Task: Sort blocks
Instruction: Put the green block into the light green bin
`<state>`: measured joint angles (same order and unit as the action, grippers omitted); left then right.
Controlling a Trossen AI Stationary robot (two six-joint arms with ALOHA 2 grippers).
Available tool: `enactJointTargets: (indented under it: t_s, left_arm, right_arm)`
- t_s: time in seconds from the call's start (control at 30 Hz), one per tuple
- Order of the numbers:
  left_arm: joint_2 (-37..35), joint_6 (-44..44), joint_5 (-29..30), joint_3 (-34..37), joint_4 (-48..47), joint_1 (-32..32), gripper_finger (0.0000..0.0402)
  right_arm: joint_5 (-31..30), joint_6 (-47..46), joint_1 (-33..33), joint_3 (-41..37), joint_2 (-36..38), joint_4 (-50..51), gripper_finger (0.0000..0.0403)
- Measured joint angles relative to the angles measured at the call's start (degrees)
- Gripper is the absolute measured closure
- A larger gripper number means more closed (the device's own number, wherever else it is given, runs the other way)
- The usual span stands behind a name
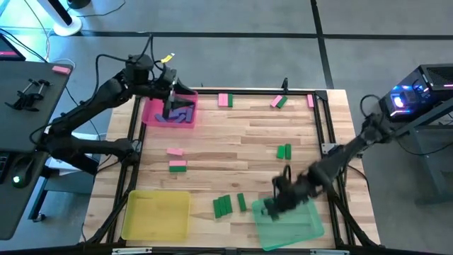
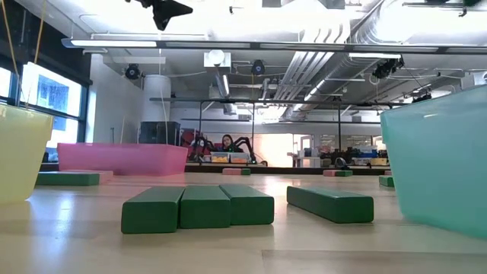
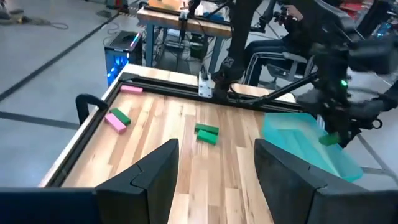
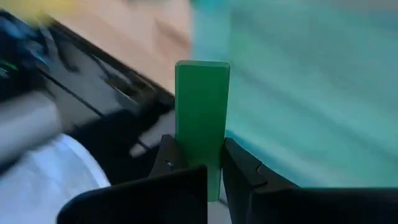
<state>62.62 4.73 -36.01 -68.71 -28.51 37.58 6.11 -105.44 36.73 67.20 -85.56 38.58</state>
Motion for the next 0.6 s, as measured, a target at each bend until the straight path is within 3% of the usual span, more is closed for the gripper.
enactJointTargets:
  t_s: [0.17, 0.33, 0.47, 0.6]
  left_arm:
    - [0.5, -2.9, 0.0, 0.0, 0.2, 0.0, 0.0207]
    - [0.5, -8.6, 0.0, 0.0, 3.7, -0.4, 0.0207]
    - [0.4, -14.0, 0.0, 0.0, 7.1, -1.6, 0.0207]
    - [0.4, -17.0, 0.0, 0.0, 9.7, -3.4, 0.0207]
  right_arm:
    - [3.6, -3.5, 3.9, -0.1, -5.3, 0.6, 0.0402]
    - [4.5, -0.1, 4.1, -0.1, -9.0, 2.9, 0.0381]
    - [4.9, 1.3, 3.7, -0.3, -10.4, 2.9, 0.0337]
    - [6.7, 4.2, 3.7, -0.6, -10.7, 4.5, 0.0268]
